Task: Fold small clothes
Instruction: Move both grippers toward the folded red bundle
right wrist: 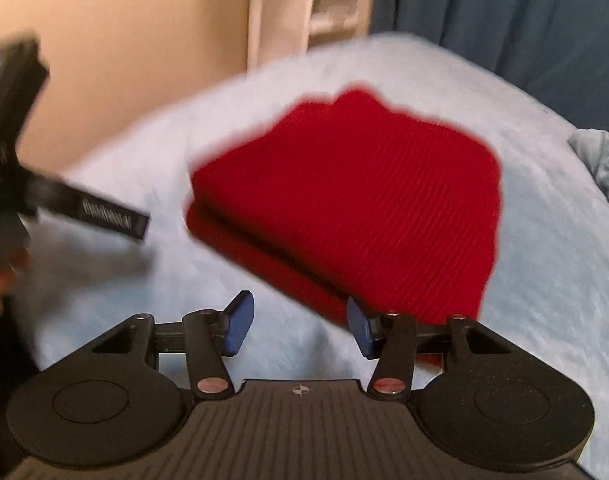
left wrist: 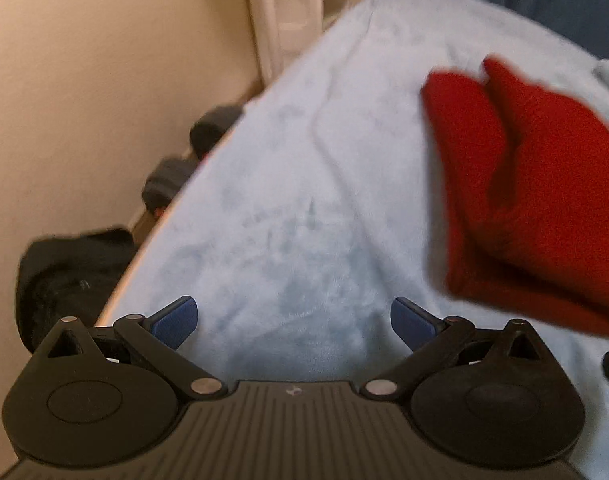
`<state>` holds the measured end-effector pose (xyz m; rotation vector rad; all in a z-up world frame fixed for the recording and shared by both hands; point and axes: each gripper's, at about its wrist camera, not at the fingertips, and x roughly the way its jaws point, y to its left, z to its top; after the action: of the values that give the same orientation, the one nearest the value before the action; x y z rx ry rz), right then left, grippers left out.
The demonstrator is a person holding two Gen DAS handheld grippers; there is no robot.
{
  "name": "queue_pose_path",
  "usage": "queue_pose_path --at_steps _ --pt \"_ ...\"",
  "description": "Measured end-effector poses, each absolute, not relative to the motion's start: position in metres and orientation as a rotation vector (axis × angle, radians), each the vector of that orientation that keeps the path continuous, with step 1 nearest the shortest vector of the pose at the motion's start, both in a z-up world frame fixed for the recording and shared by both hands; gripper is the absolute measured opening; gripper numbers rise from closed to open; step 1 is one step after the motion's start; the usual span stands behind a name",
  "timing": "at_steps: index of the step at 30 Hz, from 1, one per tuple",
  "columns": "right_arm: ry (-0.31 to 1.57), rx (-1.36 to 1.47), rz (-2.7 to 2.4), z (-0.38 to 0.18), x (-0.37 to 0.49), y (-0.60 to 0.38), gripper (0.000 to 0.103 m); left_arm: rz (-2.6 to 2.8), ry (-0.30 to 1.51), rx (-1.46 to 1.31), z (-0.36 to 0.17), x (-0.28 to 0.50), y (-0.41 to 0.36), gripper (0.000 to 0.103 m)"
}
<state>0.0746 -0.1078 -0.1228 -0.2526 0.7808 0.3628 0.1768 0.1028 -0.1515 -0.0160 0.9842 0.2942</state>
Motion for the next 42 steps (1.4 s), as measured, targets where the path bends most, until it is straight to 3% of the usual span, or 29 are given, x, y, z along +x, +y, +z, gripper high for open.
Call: queue_pose_path --at_steps 2,4,12,23,42 --pt "0.712 -0.232 0.356 -0.093 0.057 -0.116 0.059 0.27 0.935 -0.018 -0.125 0.164 0.1 0.103" --pt "0.671 -0.187 0.341 -0.069 0.038 -0.127 0.073 0.241 0.899 -0.037 -0.099 0.148 0.095 0.103" --pt "0.575 -0.077 0.24 -0.017 -0.048 -0.178 0.085 0.137 0.876 -0.16 -0.039 0.07 0.071 0.103" --pt "0.606 0.057 0.172 -0.027 -0.097 -0.21 0.086 0.084 0.88 -0.127 -0.008 0.013 0.031 0.103" --pt "0.657 0.168 0.163 -0.038 -0.075 -0.225 0.086 0.107 0.91 -0.16 -0.004 0.027 0.027 0.103"
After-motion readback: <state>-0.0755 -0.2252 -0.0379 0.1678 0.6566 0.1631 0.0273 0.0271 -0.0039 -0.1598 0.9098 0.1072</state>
